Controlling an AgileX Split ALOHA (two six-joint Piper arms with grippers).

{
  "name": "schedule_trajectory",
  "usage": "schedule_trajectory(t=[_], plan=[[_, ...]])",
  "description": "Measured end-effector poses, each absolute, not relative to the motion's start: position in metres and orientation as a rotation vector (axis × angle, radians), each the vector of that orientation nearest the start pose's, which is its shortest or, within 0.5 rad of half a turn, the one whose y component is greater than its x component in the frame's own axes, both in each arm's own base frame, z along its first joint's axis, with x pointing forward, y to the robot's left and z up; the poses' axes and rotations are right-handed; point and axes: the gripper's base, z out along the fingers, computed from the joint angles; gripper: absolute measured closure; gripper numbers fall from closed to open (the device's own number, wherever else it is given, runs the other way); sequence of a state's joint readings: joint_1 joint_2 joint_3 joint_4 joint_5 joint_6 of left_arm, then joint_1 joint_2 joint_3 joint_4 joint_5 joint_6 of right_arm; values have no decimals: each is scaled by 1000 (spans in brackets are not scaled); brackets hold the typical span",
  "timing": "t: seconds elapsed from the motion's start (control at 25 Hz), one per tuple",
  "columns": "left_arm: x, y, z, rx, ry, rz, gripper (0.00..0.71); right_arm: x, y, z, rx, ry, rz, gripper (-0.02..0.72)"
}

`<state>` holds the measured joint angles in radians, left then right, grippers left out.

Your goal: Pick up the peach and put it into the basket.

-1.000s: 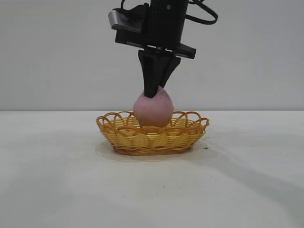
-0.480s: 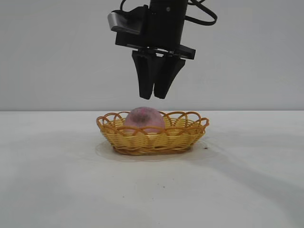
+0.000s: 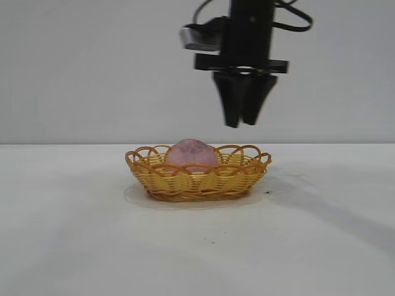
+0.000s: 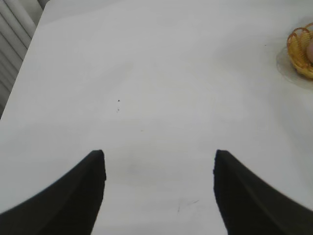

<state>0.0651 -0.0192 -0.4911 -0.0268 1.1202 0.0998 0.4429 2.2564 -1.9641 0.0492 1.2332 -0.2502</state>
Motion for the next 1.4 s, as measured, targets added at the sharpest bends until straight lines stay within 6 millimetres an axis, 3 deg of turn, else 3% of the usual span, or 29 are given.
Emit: schedule_trajectory(t=[0.4,0.64,0.8,1.08,1.2,1.4], plan=[[-9,-3,270,39,2094,67,247,462,91,197,-575,2953,59,476],[-9,-3,270,39,2094,67,247,468,41,204,-403,2966,41,476],[-9,-3,270,39,2094,67,247,463,32,229,-370,2916,28,476],[-9,-3,270,39,2094,67,247,439,32,298,-327,2777,37,476],[-9,-3,270,39,2094,67,247,415,30,330,-314,2724,37,476],[-9,-3,270,39,2094,67,247,363,27,360,-307,2696,34,476]])
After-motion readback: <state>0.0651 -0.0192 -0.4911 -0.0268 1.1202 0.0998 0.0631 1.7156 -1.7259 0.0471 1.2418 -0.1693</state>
